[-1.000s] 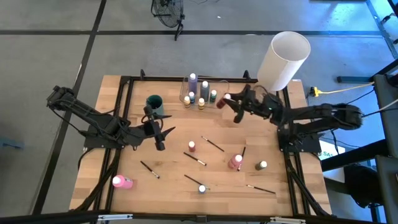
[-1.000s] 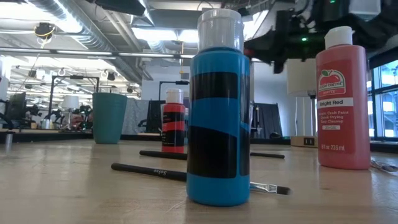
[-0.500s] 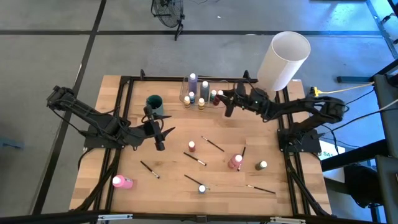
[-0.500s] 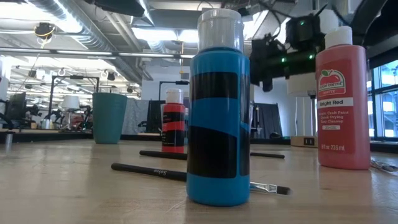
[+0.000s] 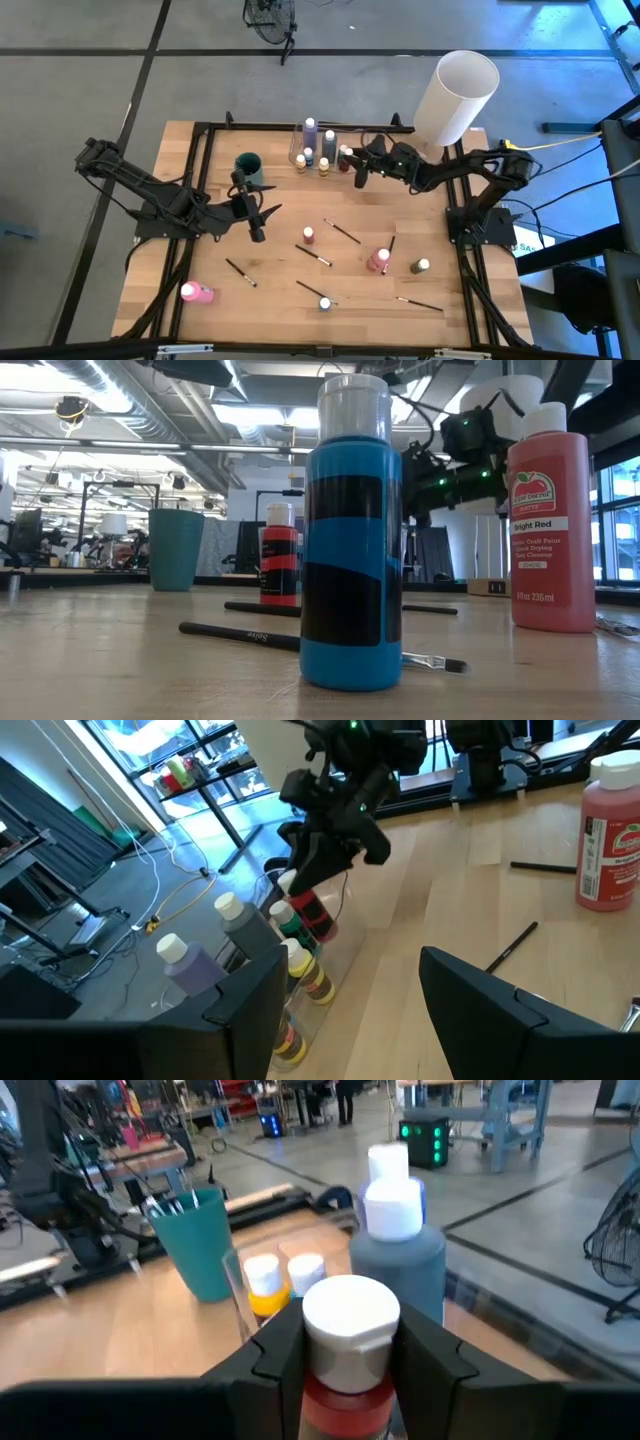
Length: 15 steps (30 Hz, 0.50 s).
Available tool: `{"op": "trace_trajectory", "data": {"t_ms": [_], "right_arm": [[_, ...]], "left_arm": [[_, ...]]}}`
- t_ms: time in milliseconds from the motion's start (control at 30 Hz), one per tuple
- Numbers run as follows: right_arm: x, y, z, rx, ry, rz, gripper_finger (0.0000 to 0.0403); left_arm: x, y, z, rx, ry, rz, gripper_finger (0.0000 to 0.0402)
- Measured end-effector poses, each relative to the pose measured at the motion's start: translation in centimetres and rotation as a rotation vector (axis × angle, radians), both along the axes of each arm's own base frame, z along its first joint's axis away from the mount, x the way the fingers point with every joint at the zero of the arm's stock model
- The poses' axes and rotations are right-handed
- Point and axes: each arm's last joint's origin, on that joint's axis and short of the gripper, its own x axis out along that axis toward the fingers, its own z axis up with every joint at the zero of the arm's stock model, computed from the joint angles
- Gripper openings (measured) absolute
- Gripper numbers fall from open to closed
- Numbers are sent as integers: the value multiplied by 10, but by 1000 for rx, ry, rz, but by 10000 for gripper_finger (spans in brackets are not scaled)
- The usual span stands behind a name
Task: Pick & Place Paint Supplies
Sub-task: Put the red paint bottle into the transparent bin
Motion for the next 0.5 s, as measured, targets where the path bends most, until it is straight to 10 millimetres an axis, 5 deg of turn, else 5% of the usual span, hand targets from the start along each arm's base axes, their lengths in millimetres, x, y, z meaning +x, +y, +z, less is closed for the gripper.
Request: {"op": "trace_trajectory", "data": {"t_ms": [500], "right_arm": [[19,-6,-2,44,32,-2,113]], "left_arm": [[0,0,0,-7,-3,2,223]]}}
